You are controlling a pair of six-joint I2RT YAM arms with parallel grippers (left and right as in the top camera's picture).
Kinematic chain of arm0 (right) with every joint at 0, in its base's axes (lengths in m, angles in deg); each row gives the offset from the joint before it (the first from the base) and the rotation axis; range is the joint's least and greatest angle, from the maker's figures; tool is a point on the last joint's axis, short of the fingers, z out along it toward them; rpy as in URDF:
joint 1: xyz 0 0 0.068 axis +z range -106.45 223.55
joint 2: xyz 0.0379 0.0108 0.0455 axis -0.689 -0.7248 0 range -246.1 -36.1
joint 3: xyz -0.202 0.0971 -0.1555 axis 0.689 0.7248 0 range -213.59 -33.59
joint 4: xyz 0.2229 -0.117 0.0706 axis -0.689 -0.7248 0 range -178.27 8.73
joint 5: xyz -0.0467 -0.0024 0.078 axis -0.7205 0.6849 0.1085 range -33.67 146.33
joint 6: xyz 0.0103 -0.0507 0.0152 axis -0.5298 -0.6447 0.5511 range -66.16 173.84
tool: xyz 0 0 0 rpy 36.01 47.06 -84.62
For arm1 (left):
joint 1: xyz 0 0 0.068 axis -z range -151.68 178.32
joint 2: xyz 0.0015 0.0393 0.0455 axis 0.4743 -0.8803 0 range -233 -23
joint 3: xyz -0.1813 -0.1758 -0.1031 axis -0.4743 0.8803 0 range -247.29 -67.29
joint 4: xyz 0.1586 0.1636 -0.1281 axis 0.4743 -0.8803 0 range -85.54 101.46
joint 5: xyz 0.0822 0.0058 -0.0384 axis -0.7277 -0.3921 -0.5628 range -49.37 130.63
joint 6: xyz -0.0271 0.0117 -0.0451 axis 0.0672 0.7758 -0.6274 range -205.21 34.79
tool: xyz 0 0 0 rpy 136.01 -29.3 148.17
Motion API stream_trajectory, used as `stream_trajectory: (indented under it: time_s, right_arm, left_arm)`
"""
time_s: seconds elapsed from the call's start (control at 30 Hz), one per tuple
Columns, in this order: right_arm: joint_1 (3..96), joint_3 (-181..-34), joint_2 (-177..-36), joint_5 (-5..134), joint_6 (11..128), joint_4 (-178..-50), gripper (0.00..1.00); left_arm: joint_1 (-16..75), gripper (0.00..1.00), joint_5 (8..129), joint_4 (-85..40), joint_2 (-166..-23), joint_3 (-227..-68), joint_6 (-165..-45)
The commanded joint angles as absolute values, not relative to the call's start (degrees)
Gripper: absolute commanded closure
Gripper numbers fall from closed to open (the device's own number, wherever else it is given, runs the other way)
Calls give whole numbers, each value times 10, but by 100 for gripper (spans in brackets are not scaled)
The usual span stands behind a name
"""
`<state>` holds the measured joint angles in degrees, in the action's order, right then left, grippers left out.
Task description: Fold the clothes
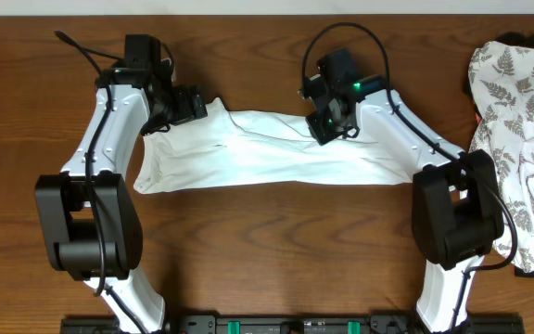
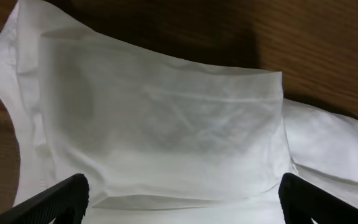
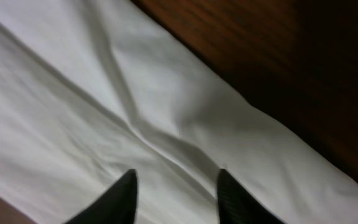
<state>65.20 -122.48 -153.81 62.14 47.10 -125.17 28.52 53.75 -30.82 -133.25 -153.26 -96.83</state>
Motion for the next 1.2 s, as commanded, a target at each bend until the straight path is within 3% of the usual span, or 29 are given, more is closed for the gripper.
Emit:
stream_trajectory:
  time_s: [0.0, 0.07, 0.1, 0.37, 0.7, 1.17]
  right_arm:
    - [644, -1211, -1534, 582, 487, -1247, 74]
    - [643, -1208, -1534, 560, 510, -1243, 98]
    - [641, -1206, -1534, 555, 520, -1243, 99]
    - [634, -1192, -1534, 552, 599, -1239, 99]
    - [634, -1138, -1534, 553, 603, -1229, 99]
    - [635, -1138, -1525, 619, 616, -1340, 99]
  left_arm:
    - [283, 2, 531, -309, -1327, -1539, -964]
    - [283, 2, 531, -309, -1327, -1539, -964]
    - [283, 2, 531, -309, -1327, -1539, -964]
    - [283, 2, 531, -309, -1327, -1539, -964]
    - [283, 2, 530, -309, -1327, -1539, -964]
    - [283, 2, 531, -309, -1327, -1539, -964]
